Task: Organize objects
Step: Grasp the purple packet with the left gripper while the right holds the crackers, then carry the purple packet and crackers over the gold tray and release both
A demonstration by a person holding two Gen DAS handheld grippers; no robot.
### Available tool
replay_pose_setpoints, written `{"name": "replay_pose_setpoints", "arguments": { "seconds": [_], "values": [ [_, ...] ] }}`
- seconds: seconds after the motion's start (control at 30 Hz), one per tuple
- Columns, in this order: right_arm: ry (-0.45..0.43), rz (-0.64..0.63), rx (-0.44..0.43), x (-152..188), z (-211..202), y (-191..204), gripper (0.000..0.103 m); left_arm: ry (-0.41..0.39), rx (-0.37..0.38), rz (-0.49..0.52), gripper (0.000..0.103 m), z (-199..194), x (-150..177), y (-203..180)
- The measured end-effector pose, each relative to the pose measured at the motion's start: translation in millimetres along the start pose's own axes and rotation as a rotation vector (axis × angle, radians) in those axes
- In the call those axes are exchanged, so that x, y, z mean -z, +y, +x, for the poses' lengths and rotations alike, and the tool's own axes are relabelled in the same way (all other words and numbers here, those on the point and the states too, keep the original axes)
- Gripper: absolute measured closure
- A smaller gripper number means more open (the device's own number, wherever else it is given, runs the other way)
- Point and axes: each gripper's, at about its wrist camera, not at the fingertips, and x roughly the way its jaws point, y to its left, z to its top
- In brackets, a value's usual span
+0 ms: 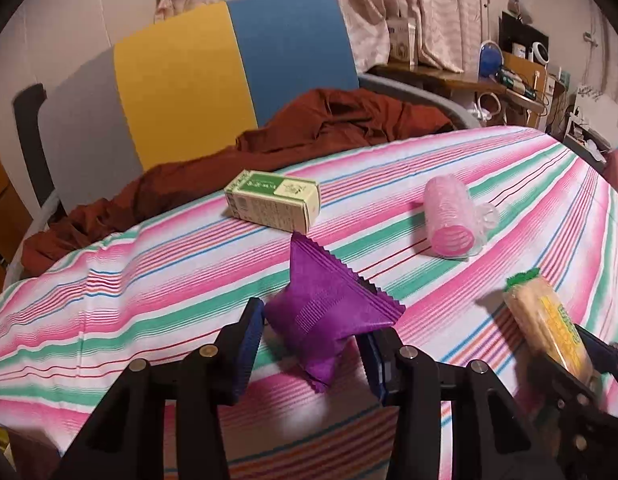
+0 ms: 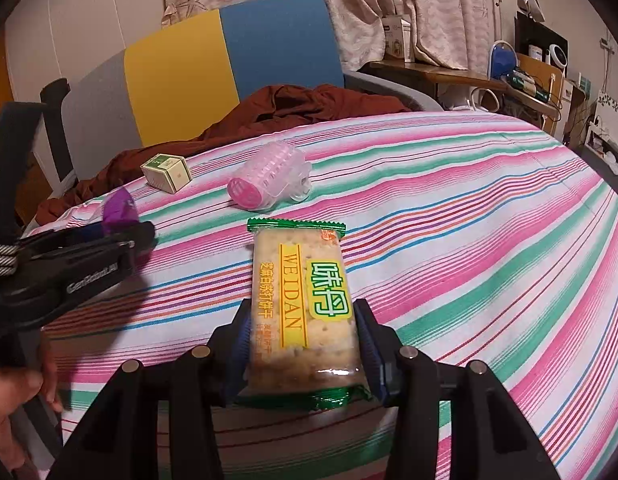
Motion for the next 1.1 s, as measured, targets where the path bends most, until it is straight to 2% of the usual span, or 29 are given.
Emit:
{"name": "replay_pose_setpoints", "arguments": {
  "seconds": [0.07, 0.3, 0.53, 0.63, 0.83, 1.0, 1.1],
  "values": [
    [-0.001, -0.010, 0.012, 0, 0, 2, 0.054, -0.016, -0.026, -0.002, 0.057, -8, 5, -1],
    [-0.012, -0.024, 0.039, 1, -2, 4, 0.054, -0.006, -0.025, -0.068, 0.057, -30, 29, 7],
    [-0.044, -0.039, 0.064, 1, -8, 8, 0.054, -0.056, -0.021, -0.078, 0.057, -63, 55, 4],
    [-0.070, -0.052, 0.073, 1, -14, 10, 0.054, -0.063, -0.007, -0.083, 0.057, -75, 65, 3],
    [-0.178, -0.087, 0.086, 4, -38, 19, 0.054, -0.096, 0.002, -0.093, 0.057, -103, 88, 5],
    [-0.194, -0.119, 0.071, 12, -51, 31, 0.054, -0.118, 0.017, -0.078, 0.057, -124, 105, 3],
    [-0.208, -0.140, 0.050, 19, -61, 38, 0.054, -0.126, 0.029, -0.111, 0.057, -140, 115, 10]
  ]
}}
